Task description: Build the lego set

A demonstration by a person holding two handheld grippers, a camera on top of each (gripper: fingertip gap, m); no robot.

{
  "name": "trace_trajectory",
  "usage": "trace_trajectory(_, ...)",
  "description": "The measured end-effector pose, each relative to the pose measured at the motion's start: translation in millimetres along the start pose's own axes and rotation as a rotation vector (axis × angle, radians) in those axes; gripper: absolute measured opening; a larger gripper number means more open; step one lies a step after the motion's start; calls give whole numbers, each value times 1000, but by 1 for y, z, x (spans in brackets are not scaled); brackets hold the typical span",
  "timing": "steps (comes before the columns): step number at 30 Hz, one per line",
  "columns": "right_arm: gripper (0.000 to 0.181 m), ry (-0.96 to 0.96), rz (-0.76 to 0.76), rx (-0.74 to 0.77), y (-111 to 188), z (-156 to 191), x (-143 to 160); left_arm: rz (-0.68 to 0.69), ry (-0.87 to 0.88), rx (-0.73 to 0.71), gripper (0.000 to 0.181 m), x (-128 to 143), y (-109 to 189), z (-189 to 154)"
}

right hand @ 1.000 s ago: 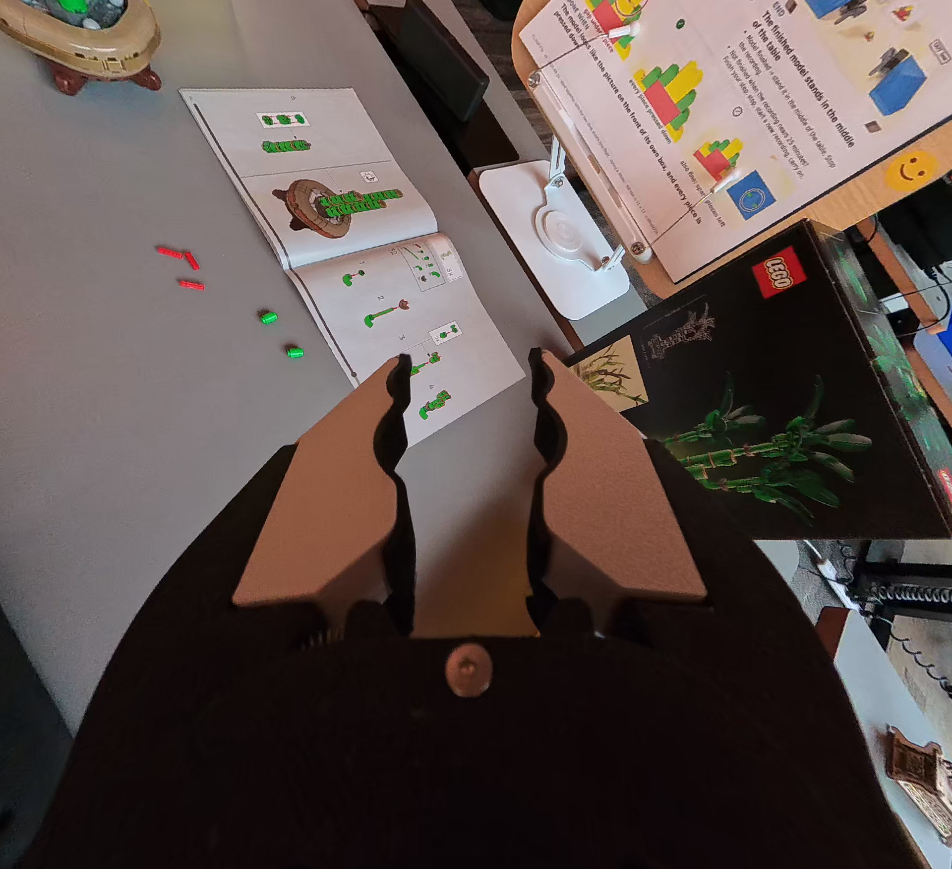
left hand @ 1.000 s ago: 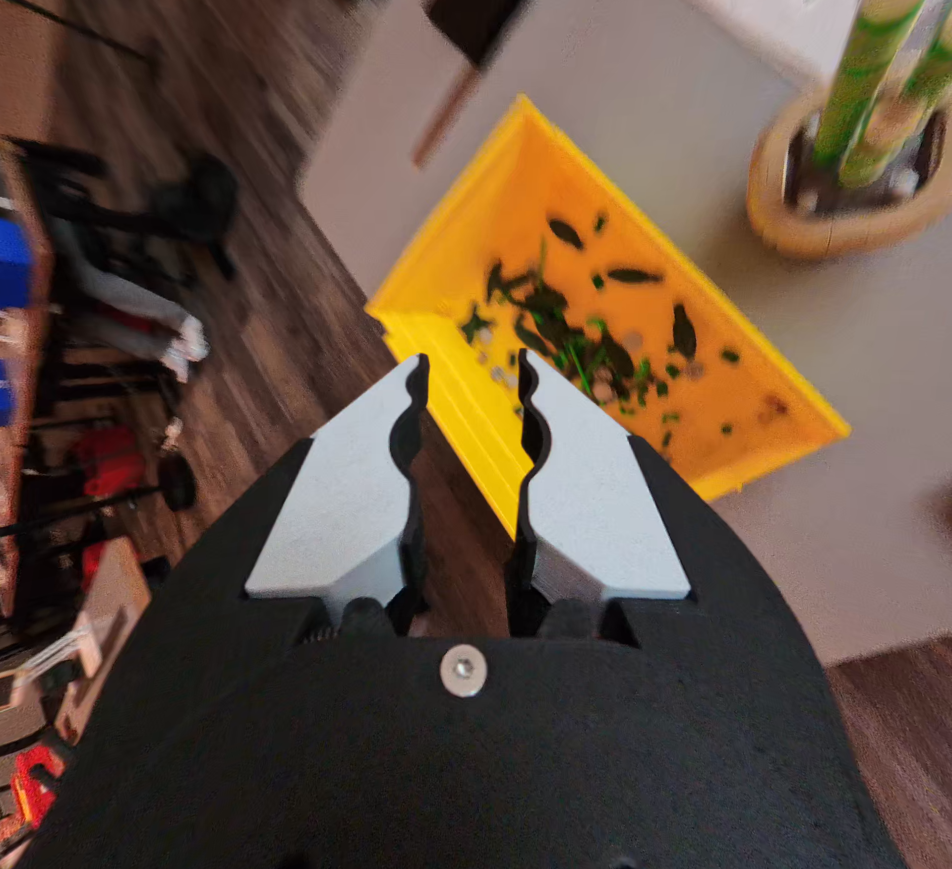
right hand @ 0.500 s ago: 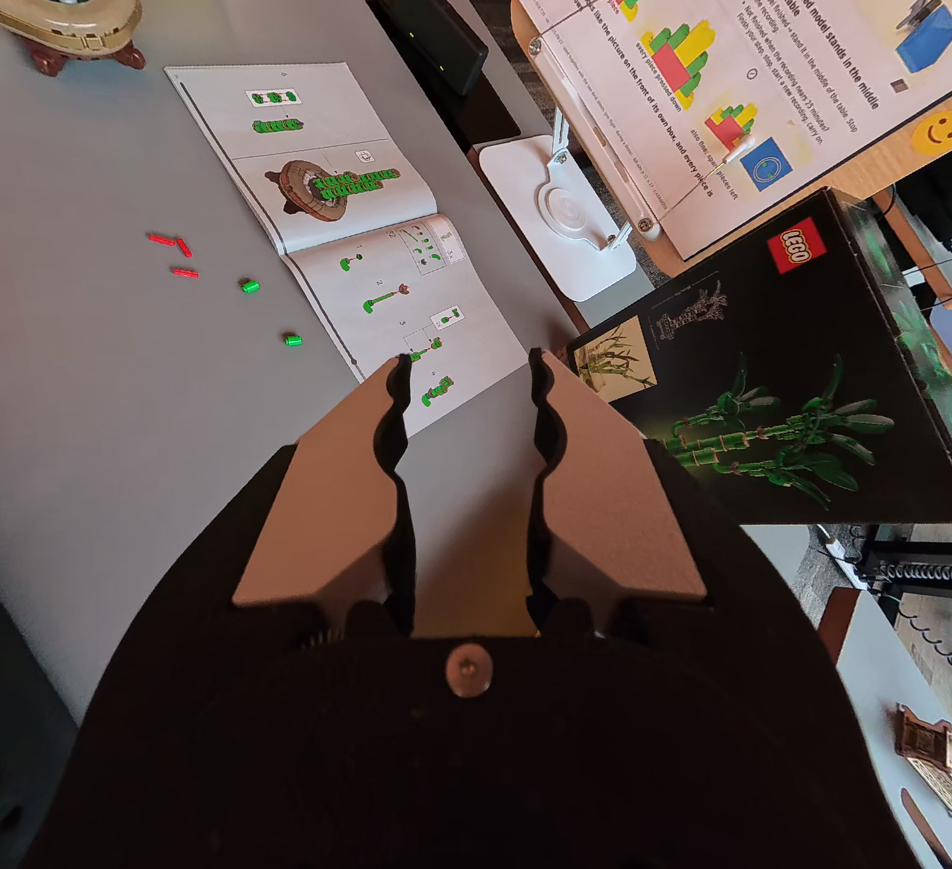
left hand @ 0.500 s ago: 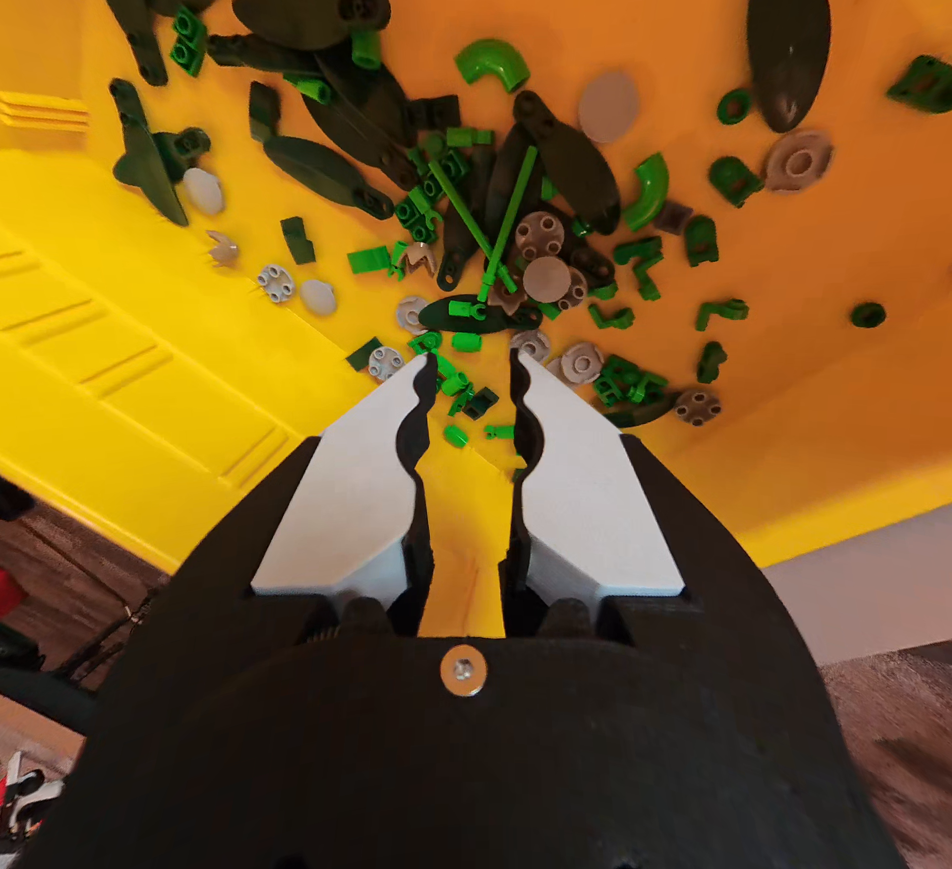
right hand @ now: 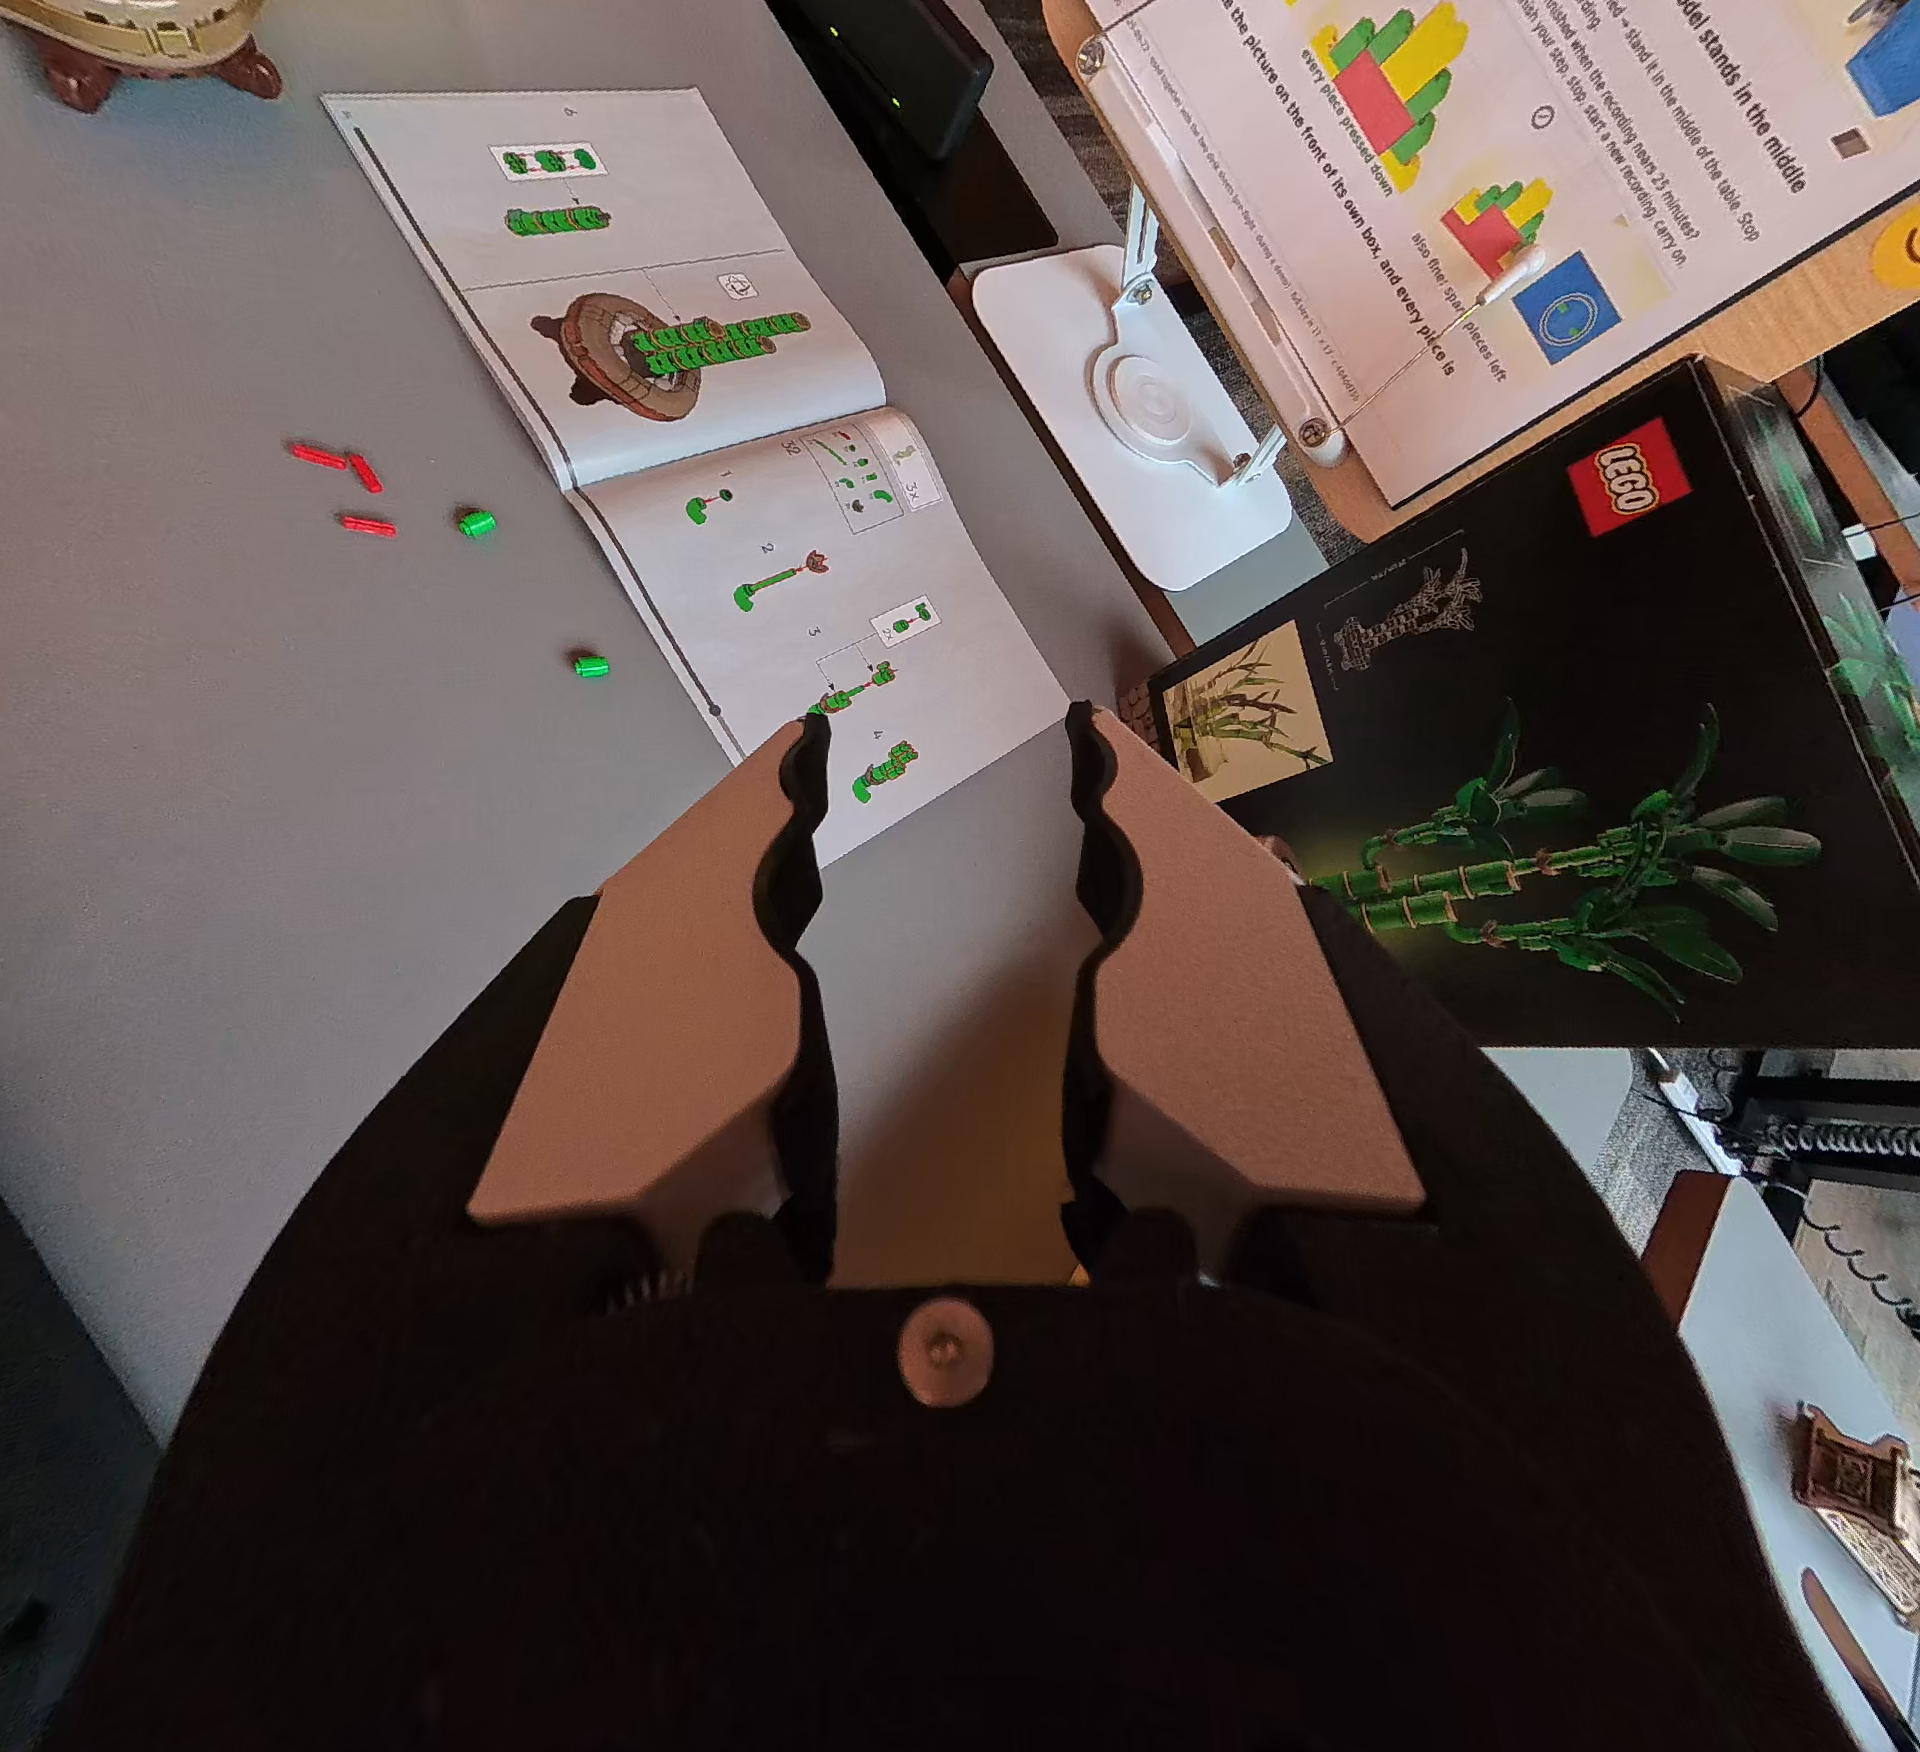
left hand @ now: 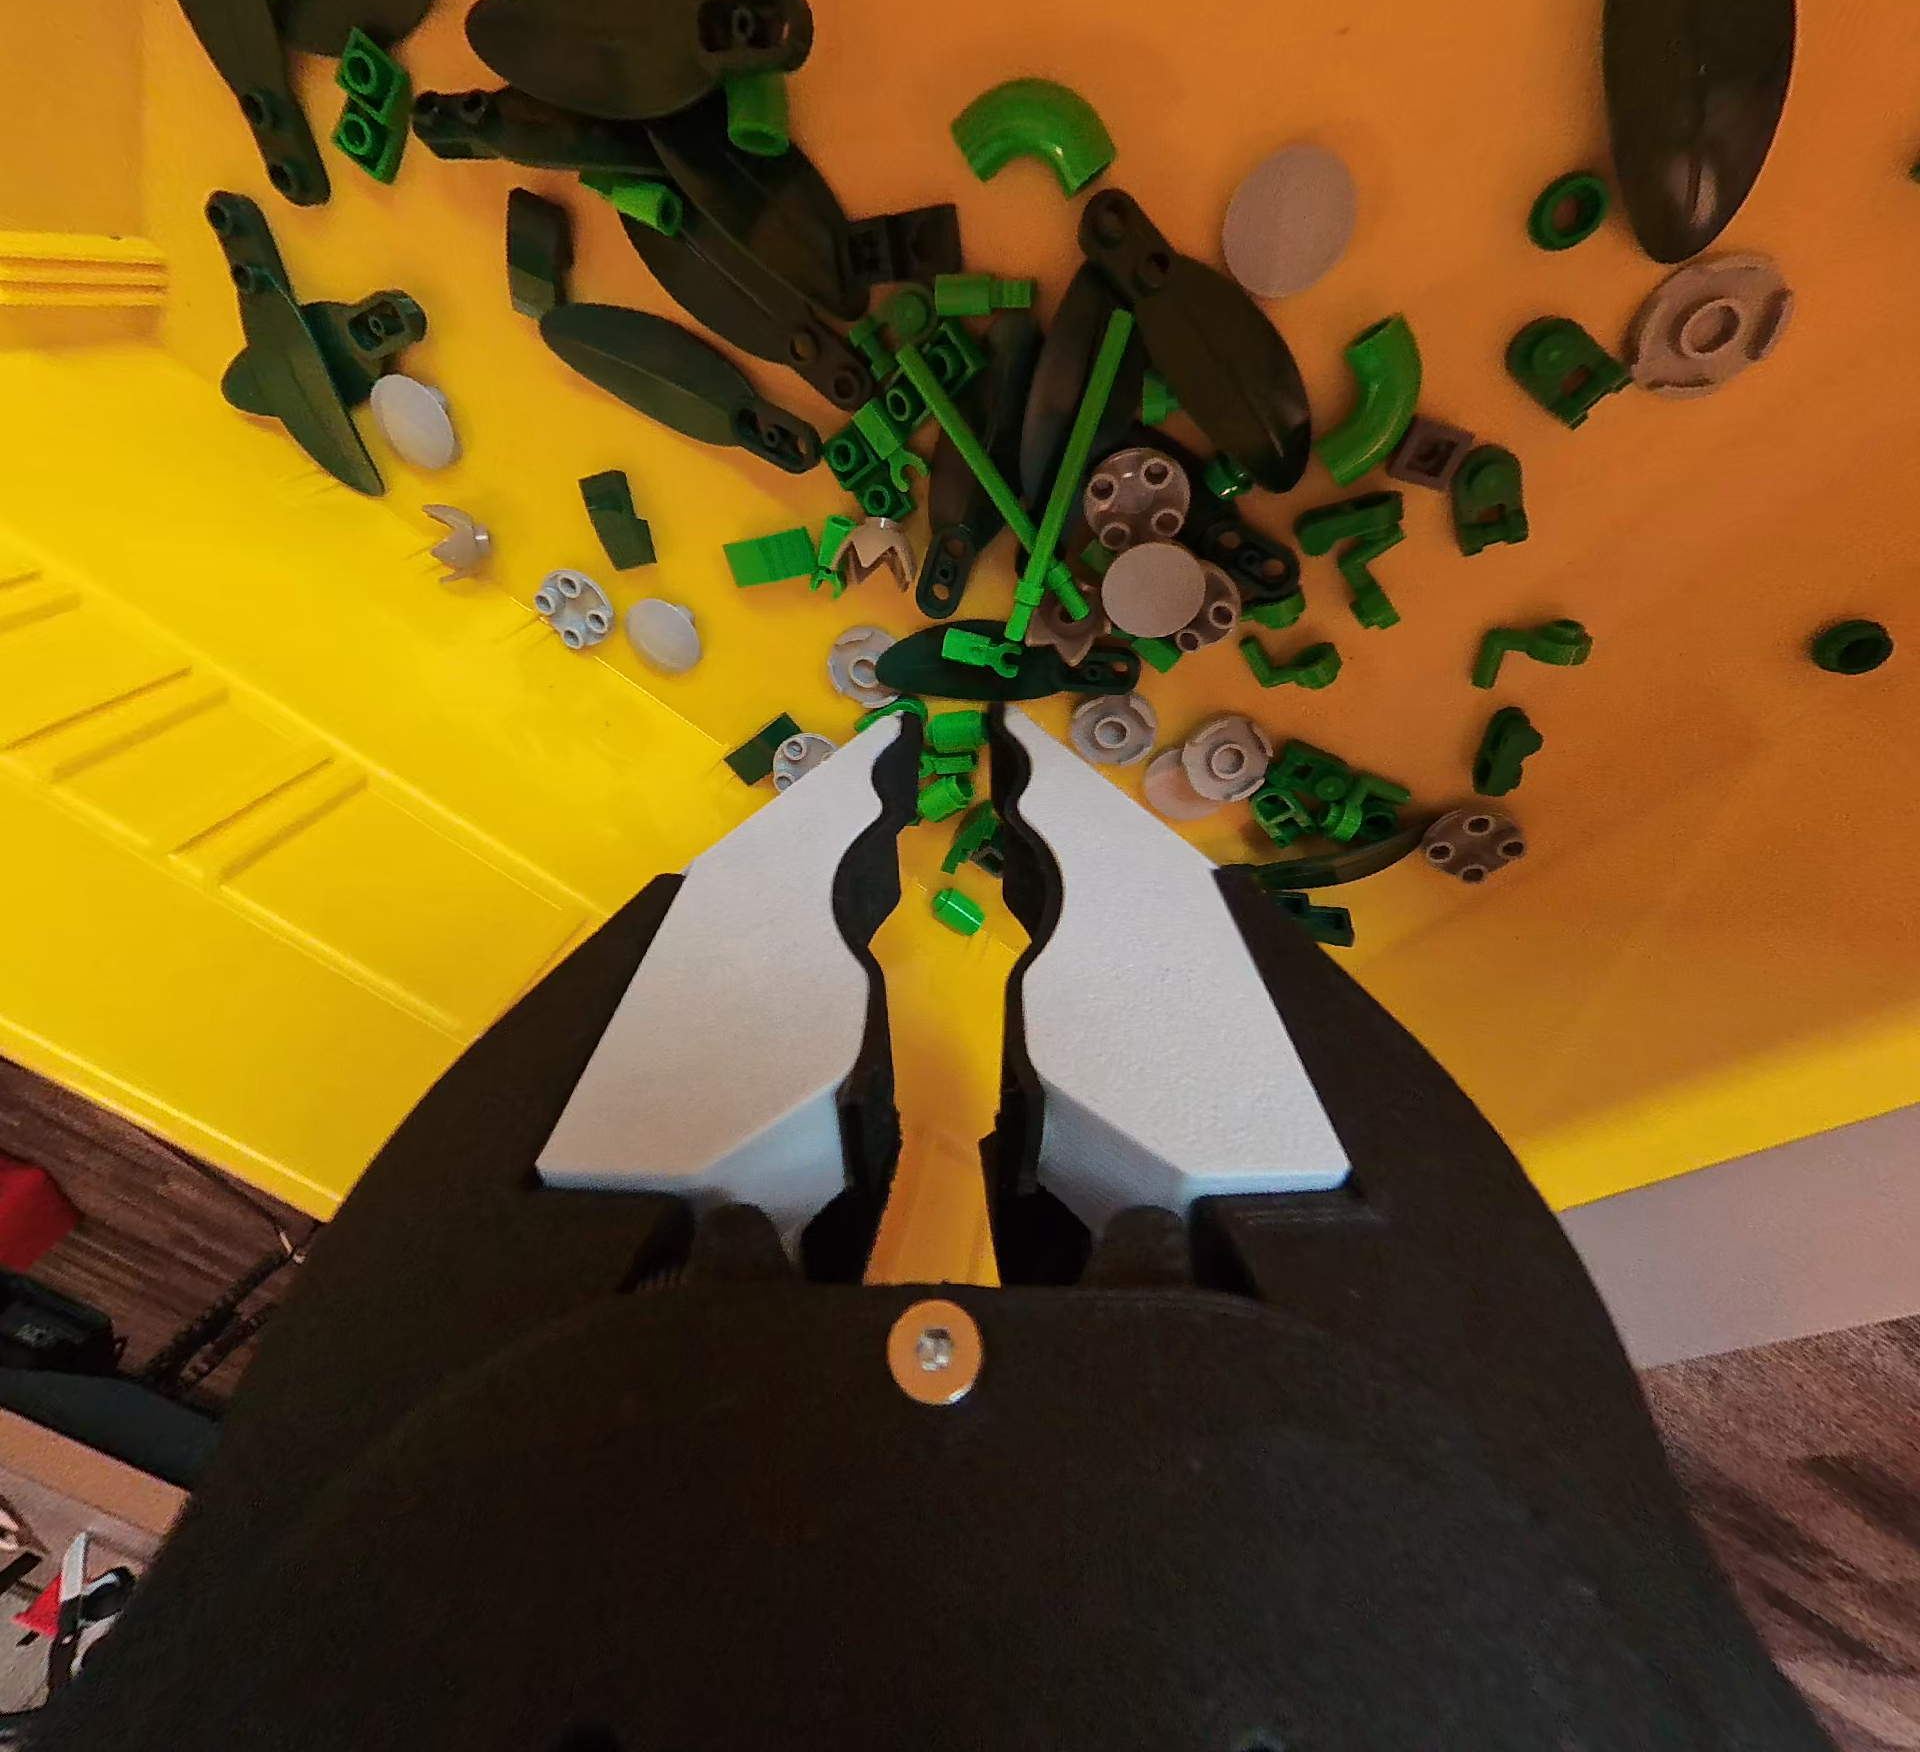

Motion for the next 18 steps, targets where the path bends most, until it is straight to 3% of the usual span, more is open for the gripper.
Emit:
trace_trajectory(5, 46, -3, -5, 1, 1, -1, 0, -7, 4, -34, 9, 2, 4, 3)
trace_trajectory(9, 46, -3, -8, 5, 3, -2, 0, -88, 45, -136, 9, 7, 40, 16)
trace_trajectory(11, 46, -6, -14, 7, 5, -2, 0, -167, 89, -239, 9, 8, 80, 29)
trace_trajectory(14, 46, -8, -20, 10, 6, -3, -1, -348, 146, -476, 9, 1, 171, 44)
trace_trajectory(18, 46, -4, -23, 10, 6, -3, -3, -683, 59, -598, 9, -50, 302, 2)
Point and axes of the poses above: each gripper's, where its closed fingertips meet, y back along the fingers, x out of its underside, z = x × y across the jaws, the point moved 3 cm from there along y, back along the fingers, and after that the axes turned 12 degrees about z, right-handed, at the moved point
